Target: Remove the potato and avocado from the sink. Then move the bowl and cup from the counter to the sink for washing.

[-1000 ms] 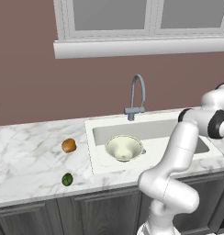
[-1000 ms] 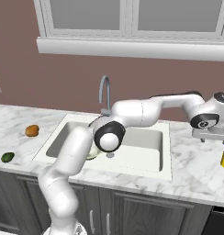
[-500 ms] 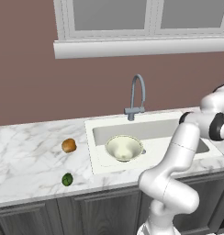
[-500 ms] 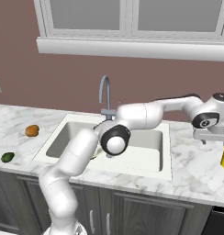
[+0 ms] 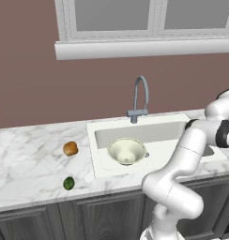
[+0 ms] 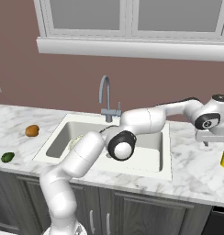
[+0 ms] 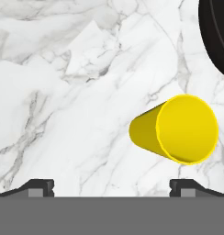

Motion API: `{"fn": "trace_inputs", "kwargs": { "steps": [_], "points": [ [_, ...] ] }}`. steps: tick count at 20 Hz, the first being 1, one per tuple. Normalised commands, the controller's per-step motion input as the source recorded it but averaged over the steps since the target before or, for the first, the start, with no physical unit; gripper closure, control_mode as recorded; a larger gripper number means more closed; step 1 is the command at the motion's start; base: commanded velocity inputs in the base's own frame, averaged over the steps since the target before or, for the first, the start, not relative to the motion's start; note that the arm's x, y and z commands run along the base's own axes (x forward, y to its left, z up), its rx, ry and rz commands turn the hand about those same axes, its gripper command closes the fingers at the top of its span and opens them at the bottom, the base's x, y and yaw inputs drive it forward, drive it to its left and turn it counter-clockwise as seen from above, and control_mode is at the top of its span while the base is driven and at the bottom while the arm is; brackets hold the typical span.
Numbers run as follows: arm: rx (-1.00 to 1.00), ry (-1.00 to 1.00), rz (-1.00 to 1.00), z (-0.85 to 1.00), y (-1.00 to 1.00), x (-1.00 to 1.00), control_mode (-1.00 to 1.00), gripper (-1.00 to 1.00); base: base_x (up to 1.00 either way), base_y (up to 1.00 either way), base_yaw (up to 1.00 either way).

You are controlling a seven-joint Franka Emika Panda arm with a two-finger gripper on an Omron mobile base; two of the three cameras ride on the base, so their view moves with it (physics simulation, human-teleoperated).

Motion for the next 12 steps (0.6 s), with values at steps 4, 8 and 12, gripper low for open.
{"fn": "trace_inputs", "kwargs": {
  "steps": [4, 8, 12],
  "points": [
    [0.00, 0.02, 0.00, -0.04, -0.18, 0.17, -1.00, -1.00, 0.00, 0.00, 0.00],
    [0.00, 0.02, 0.00, 0.00, -0.22, 0.14, -1.00, -1.00, 0.00, 0.00, 0.00],
    [0.00, 0.07, 0.00, -0.02, -0.22, 0.14, -1.00, -1.00, 0.00, 0.00, 0.00]
  ]
}}
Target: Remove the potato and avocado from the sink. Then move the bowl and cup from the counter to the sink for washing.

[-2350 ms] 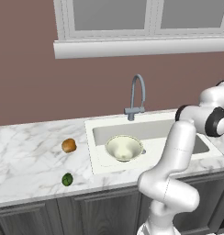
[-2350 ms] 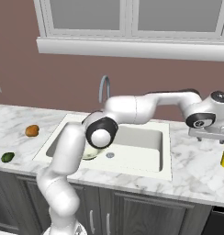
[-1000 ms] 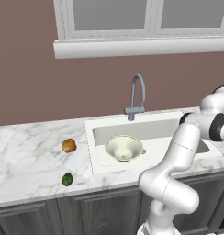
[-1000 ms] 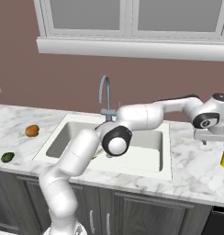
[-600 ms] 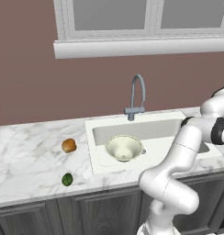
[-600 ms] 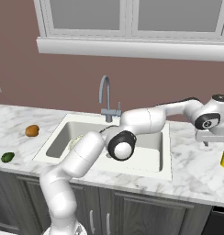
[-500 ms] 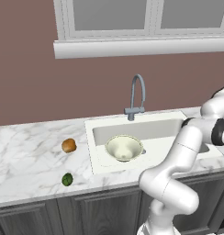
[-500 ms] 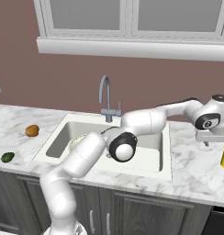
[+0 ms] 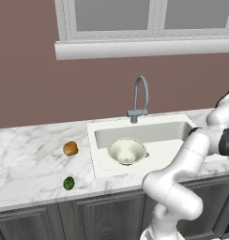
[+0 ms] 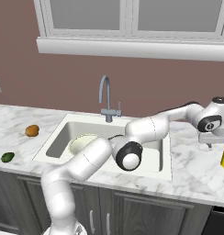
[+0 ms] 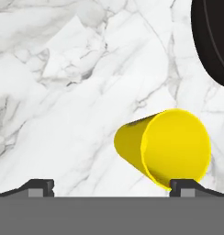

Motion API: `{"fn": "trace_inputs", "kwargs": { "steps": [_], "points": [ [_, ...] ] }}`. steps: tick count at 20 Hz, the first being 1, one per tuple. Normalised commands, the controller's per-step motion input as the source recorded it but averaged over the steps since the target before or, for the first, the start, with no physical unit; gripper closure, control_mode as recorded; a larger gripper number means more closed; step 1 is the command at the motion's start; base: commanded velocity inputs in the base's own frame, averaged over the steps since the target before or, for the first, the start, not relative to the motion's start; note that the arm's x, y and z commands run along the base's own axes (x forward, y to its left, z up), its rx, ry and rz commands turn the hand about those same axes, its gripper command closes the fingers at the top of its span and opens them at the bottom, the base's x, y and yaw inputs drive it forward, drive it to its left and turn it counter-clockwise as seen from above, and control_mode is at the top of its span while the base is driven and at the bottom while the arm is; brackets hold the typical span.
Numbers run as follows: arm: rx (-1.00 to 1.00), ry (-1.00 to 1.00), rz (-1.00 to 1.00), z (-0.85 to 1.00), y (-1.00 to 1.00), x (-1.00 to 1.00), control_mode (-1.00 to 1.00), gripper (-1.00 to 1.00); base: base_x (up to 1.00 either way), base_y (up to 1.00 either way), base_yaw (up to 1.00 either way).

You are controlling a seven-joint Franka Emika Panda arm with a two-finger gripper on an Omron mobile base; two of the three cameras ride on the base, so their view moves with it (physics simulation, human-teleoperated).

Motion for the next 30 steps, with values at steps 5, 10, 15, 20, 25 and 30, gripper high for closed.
{"fn": "trace_inputs", "kwargs": {
  "steps": [5, 10, 15, 20, 25, 30],
  "points": [
    [0.00, 0.08, 0.00, 0.00, -0.20, 0.14, -1.00, -1.00, 0.00, 0.00, 0.00],
    [0.03, 0.08, 0.00, 0.00, -0.18, 0.15, -1.00, -1.00, 0.00, 0.00, 0.00],
    [0.04, 0.10, 0.00, 0.01, -0.19, 0.18, -1.00, -1.00, 0.00, 0.00, 0.00],
    [0.04, 0.11, 0.01, 0.08, -0.23, 0.20, -1.00, -1.00, 0.00, 0.00, 0.00],
    [0.02, 0.10, 0.06, 0.19, -0.27, 0.19, -1.00, -1.00, 0.00, 0.00, 0.00],
    [0.08, 0.11, 0.06, 0.28, -0.12, 0.02, -1.00, 1.00, 0.00, 0.00, 0.00]
  ]
}}
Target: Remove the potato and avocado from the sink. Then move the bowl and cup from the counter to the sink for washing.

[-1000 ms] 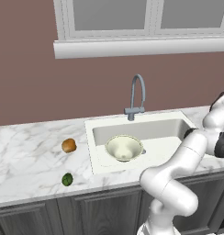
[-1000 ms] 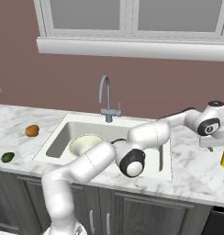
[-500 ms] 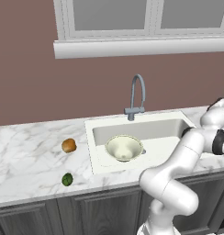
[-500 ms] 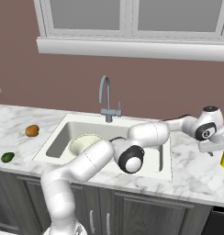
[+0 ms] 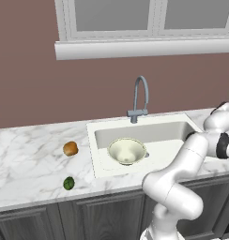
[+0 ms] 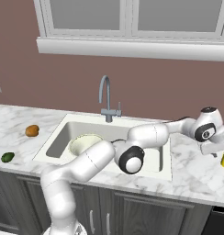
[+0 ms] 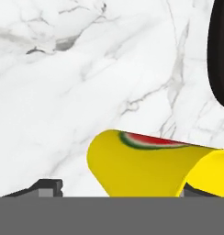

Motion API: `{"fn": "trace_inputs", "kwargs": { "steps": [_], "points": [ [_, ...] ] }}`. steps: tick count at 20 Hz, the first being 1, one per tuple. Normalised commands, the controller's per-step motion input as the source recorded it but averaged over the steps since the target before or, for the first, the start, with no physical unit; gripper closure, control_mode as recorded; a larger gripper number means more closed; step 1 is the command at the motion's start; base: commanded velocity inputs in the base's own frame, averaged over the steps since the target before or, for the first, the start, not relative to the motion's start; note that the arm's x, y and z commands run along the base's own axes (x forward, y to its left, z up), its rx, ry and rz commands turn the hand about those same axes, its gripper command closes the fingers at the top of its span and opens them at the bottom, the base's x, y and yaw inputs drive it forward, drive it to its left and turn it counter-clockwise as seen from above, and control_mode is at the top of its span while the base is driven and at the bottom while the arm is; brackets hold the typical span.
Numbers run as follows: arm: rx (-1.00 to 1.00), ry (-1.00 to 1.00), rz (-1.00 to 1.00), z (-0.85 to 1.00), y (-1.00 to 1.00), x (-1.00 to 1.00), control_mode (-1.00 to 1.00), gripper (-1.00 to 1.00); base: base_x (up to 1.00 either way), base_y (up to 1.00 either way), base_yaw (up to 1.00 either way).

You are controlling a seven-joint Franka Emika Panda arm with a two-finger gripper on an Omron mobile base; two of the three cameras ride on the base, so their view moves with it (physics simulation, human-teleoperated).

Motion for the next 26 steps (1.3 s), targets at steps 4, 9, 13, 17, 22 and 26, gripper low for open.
{"fn": "trace_inputs", "kwargs": {
  "steps": [4, 9, 13, 17, 22, 26],
  "points": [
    [0.14, 0.23, 0.04, 0.39, -0.09, -0.08, -1.00, 1.00, 0.00, 0.00, 0.00],
    [0.19, 0.30, 0.02, 0.27, -0.02, -0.05, -1.00, 1.00, 0.00, 0.00, 0.00],
    [0.20, 0.27, 0.04, 0.21, 0.00, -0.01, -1.00, 1.00, 0.00, 0.00, 0.00],
    [0.21, 0.20, 0.06, 0.34, 0.00, 0.01, -1.00, 1.00, 0.00, 0.00, 0.00],
    [0.20, 0.10, 0.07, 0.48, 0.03, 0.00, -1.00, 1.00, 0.00, 0.00, 0.00],
    [0.19, 0.06, 0.07, 0.51, 0.07, -0.01, -1.00, 1.00, 0.00, 0.00, 0.00]
  ]
}}
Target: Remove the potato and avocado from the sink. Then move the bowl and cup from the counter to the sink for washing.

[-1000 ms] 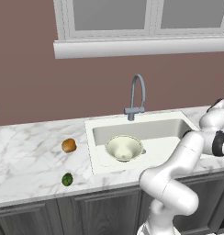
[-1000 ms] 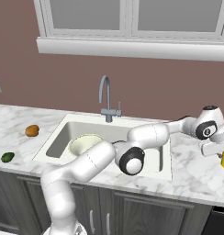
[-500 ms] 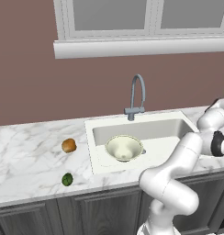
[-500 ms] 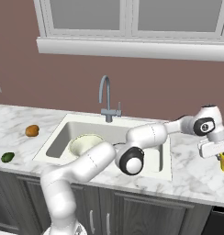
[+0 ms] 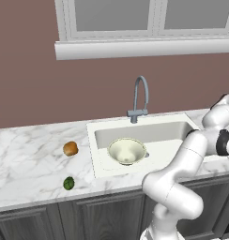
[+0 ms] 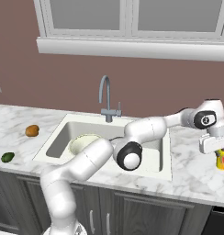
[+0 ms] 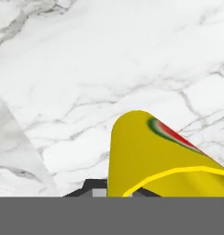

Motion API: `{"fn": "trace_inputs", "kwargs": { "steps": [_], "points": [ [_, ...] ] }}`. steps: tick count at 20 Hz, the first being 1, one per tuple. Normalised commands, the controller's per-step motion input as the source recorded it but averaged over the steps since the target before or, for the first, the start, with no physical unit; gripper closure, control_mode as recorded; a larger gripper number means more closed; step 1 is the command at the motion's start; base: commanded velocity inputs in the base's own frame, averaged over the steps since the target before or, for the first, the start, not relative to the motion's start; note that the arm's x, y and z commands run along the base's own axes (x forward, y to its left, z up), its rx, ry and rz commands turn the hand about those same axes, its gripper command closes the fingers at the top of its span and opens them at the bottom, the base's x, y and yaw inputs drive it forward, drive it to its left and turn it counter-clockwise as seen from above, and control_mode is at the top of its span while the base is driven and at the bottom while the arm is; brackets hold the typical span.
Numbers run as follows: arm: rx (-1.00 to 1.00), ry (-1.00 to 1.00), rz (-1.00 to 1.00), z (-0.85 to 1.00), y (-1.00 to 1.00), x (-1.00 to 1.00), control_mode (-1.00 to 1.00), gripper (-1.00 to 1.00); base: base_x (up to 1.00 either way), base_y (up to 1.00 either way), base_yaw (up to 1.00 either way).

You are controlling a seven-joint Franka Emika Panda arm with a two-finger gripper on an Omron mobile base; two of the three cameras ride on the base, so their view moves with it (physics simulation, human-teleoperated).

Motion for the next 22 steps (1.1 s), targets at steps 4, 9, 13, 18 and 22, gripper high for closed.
{"fn": "trace_inputs", "kwargs": {
  "steps": [4, 9, 13, 18, 22],
  "points": [
    [0.17, 0.03, 0.03, 0.49, 0.14, 0.00, -1.00, 1.00, 0.00, 0.00, 0.00],
    [0.18, 0.01, 0.01, 0.41, 0.21, -0.06, -1.00, 1.00, 0.00, 0.00, 0.00],
    [0.20, 0.05, 0.00, 0.36, 0.27, -0.14, -1.00, 1.00, 0.00, 0.00, 0.00],
    [0.20, 0.04, 0.00, 0.30, 0.30, -0.20, -1.00, 1.00, 0.00, 0.00, 0.00],
    [0.16, 0.01, 0.00, 0.20, 0.35, -0.23, -1.00, 1.00, 0.00, 0.00, 0.00]
  ]
}}
